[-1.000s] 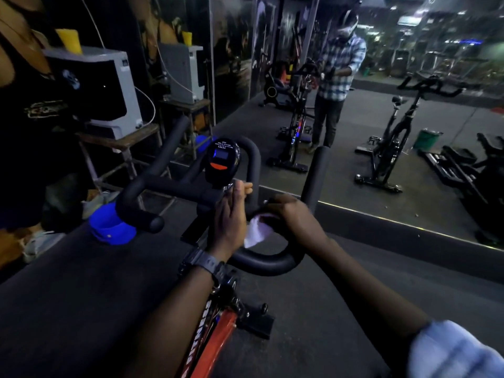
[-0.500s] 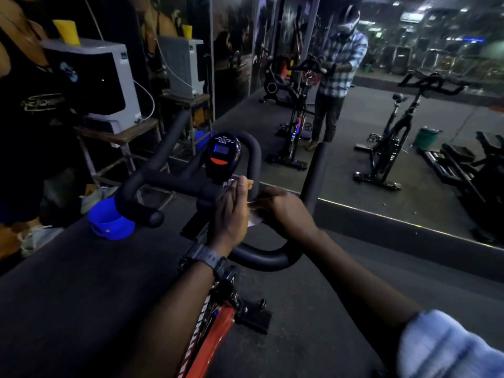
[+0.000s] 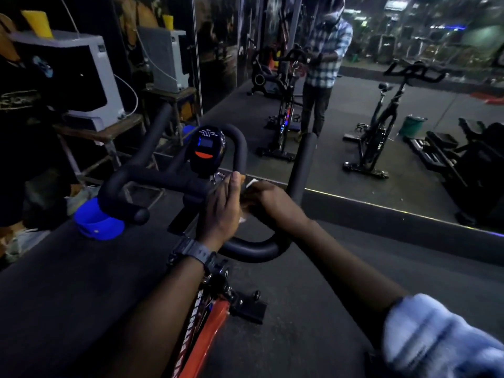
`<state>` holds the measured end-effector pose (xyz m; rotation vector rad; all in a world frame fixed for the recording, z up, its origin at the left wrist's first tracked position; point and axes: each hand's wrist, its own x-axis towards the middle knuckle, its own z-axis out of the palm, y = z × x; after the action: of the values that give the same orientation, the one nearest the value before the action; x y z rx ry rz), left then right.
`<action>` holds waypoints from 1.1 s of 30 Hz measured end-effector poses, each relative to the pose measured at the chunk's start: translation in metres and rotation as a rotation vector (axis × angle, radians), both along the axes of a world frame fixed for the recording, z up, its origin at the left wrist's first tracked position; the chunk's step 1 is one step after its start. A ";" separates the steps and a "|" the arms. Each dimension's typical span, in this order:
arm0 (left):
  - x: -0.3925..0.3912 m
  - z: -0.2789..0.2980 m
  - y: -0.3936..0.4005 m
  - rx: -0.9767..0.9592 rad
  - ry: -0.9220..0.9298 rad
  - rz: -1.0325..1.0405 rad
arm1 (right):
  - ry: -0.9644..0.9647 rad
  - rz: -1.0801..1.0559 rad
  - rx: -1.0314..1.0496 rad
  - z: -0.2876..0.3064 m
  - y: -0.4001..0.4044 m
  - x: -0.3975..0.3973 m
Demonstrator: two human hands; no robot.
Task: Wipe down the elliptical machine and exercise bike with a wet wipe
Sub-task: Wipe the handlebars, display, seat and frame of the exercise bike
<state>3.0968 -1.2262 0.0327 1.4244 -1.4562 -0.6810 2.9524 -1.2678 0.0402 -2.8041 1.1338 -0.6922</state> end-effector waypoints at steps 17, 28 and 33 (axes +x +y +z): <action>-0.005 0.004 0.004 -0.157 -0.295 -0.068 | -0.556 -0.433 0.225 -0.037 0.044 -0.082; -0.008 0.000 0.002 -0.193 -0.282 -0.099 | -1.572 -0.353 0.942 -0.072 0.083 -0.030; -0.006 -0.002 0.000 -0.166 -0.248 -0.117 | -1.953 -0.200 1.234 -0.080 0.080 -0.016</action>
<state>3.0912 -1.2266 0.0311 1.3368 -1.7577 -0.4535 2.9365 -1.1880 -0.0394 -0.3346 0.6903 -1.3523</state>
